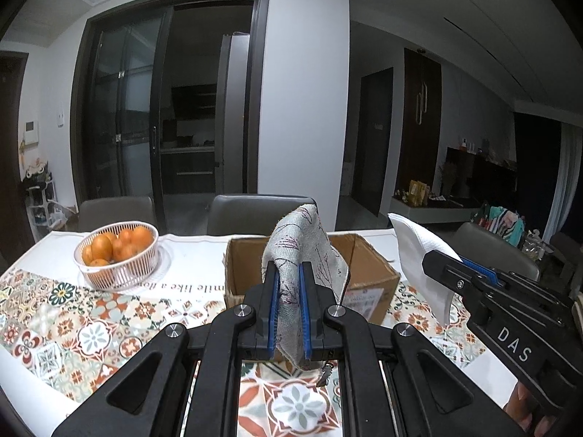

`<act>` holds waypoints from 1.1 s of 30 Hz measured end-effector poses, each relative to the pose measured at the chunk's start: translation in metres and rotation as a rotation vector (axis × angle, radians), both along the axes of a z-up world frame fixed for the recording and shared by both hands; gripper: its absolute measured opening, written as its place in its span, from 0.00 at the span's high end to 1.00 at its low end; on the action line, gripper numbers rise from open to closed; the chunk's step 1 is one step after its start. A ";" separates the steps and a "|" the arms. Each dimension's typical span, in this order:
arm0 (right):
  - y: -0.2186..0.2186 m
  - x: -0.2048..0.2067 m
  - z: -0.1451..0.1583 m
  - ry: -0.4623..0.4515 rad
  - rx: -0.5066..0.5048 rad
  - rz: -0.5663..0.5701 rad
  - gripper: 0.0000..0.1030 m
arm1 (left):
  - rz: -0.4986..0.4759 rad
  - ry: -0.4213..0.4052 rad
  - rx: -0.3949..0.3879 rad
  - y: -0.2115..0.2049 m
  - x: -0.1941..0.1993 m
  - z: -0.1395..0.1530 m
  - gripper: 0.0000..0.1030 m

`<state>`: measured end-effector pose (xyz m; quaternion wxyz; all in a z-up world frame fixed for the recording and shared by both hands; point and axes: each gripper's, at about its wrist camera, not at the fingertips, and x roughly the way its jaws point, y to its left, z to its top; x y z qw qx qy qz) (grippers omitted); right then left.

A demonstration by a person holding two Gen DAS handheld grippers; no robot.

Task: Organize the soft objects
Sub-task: 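Lift the floral cloth and white towel with both tools over the box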

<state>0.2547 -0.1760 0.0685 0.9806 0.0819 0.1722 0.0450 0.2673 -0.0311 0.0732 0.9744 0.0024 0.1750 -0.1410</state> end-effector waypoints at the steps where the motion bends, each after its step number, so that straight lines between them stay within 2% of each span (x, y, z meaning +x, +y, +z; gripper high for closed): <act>1: 0.001 0.002 0.002 -0.003 -0.005 0.001 0.91 | 0.002 -0.005 0.002 0.000 0.002 0.001 0.89; 10: 0.006 0.038 0.016 -0.017 -0.018 0.019 0.91 | 0.013 -0.023 -0.005 0.000 0.040 0.013 0.89; 20: 0.004 0.095 0.014 0.015 -0.022 0.030 0.91 | 0.026 -0.015 0.002 -0.001 0.095 0.010 0.89; 29: -0.001 0.139 0.001 0.064 -0.043 0.023 0.91 | 0.004 0.007 0.013 -0.013 0.139 -0.003 0.89; 33: -0.004 0.153 -0.014 0.106 -0.043 0.025 0.91 | -0.005 0.059 0.028 -0.019 0.155 -0.022 0.89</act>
